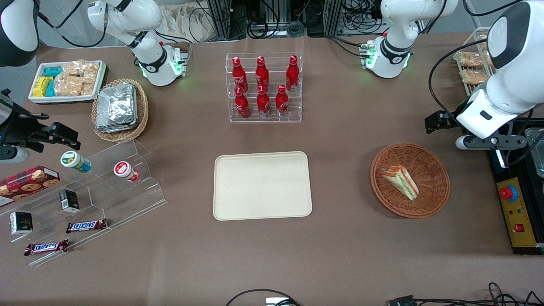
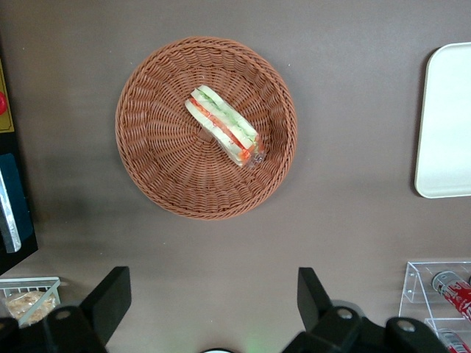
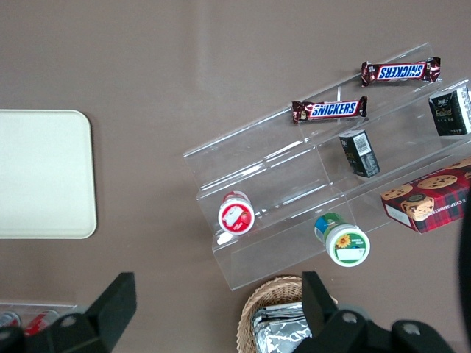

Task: Place sandwich from basket to tray
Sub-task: 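Move the left gripper over the wicker basket holding the sandwich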

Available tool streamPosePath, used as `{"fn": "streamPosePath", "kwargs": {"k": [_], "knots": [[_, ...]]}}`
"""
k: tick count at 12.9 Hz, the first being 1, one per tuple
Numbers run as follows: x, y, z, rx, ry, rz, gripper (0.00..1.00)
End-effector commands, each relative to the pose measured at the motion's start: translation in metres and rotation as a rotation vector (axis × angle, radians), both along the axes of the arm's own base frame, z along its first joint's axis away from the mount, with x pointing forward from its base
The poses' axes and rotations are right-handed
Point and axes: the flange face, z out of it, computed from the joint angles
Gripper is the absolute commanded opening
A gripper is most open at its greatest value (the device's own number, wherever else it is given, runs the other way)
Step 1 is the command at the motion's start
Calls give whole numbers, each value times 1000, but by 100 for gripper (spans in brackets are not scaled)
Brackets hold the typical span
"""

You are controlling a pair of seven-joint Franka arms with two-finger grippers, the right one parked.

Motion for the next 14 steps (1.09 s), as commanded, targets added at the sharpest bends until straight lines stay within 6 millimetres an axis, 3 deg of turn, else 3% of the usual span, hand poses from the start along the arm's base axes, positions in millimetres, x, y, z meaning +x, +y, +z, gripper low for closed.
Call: {"fn": "streamPosePath", "kwargs": {"k": [1, 10, 12, 14], "knots": [[-4, 2, -1, 0, -7, -5, 100], [0, 8, -2, 1, -7, 23, 100], [5, 9, -15, -1, 16, 45, 100], [15, 20, -34, 5, 42, 178, 100]]}}
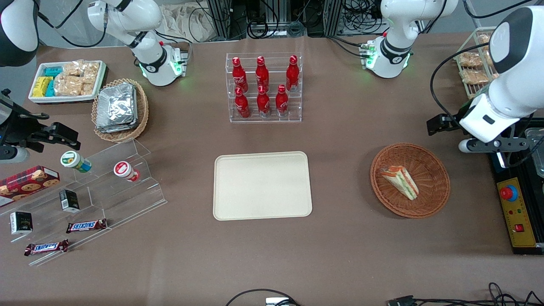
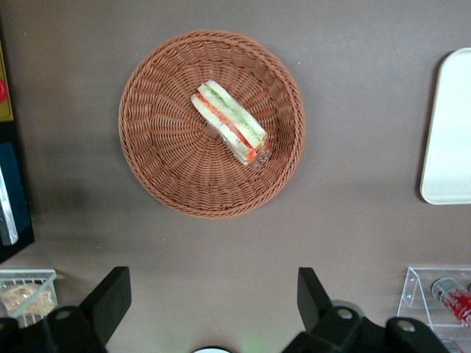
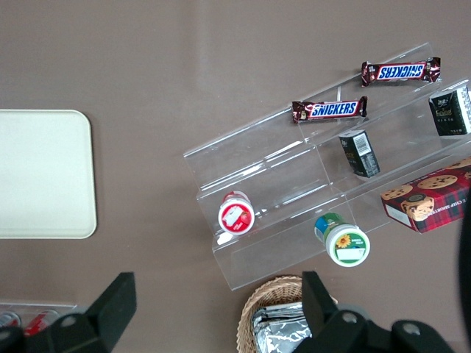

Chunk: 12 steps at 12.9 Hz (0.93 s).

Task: Place sandwich from basket to tray
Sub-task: 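Move the left gripper over the wicker basket holding the sandwich, then lower the left gripper and grasp the wrapped sandwich in the basket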

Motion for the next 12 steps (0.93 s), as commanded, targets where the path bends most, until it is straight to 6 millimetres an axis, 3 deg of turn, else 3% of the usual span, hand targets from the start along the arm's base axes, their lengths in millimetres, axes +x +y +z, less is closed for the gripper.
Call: {"fn": "streamPosePath", "kwargs": {"k": [1, 6, 9, 12], "knots": [[15, 9, -30, 3, 20, 179, 100], [48, 4, -106, 16, 54, 412, 99], [64, 3, -161, 24, 78, 469, 99], [71, 1, -200, 35, 97, 515, 99]]}}
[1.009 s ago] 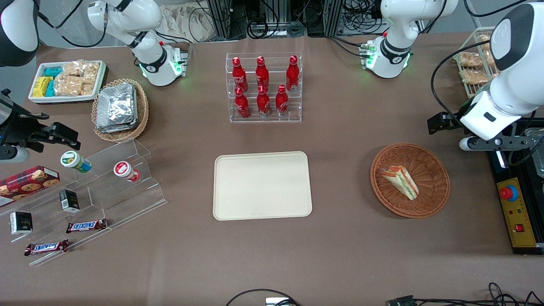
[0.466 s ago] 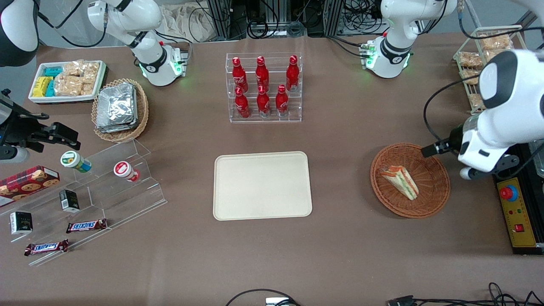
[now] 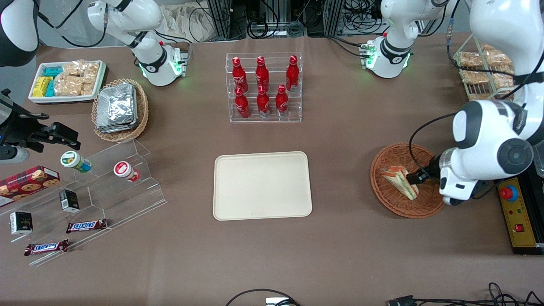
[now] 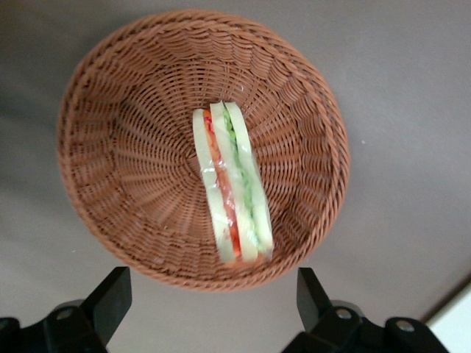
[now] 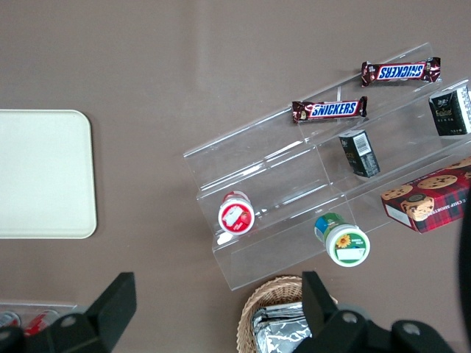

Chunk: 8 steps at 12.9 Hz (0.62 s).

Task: Place sandwich from basket to tray
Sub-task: 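Lower the left gripper and grasp the wrapped sandwich in the basket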

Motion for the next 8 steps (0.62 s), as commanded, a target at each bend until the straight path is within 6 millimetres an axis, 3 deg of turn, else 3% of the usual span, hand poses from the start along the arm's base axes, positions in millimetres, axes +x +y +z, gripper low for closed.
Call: {"fn": "streamPosePath", "kwargs": {"k": [1, 4, 8], "knots": [[6, -2, -25, -5, 10, 36, 99], [11, -4, -70, 0, 19, 78, 99], [8, -7, -109, 3, 54, 101, 99]]}}
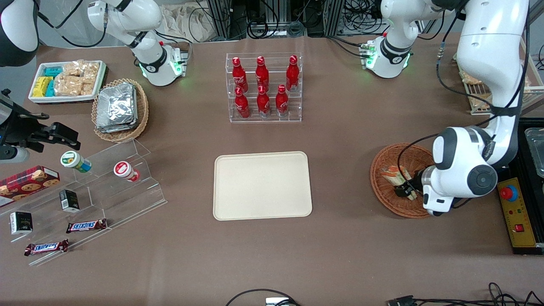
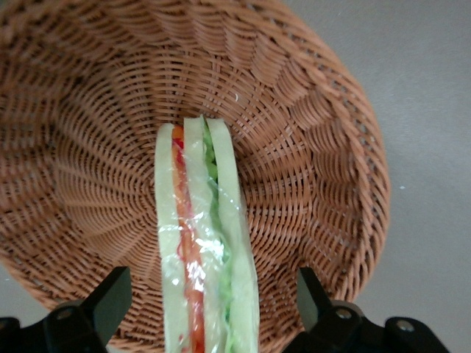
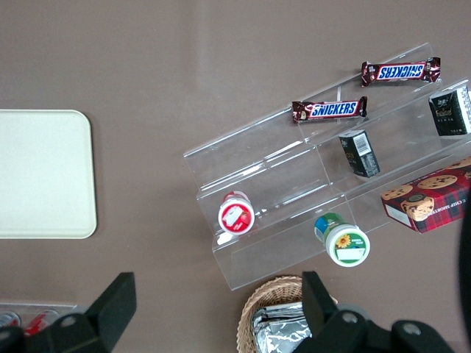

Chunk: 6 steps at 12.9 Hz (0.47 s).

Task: Place sandwich from basket to tray
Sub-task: 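Lower the left gripper and grasp the wrapped sandwich in the basket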

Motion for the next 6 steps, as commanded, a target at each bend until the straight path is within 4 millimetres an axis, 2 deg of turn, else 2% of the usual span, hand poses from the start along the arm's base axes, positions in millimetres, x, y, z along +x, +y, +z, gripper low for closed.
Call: {"fn": "streamPosePath", "kwargs": {"k": [1, 3, 4, 6], "knots": [[-4, -3, -16, -4, 13, 22, 99], [-7, -3, -34, -4, 33, 22, 97], [-8, -4, -40, -5, 27, 21, 79], [-10, -6, -34, -4, 24, 15, 8]]}}
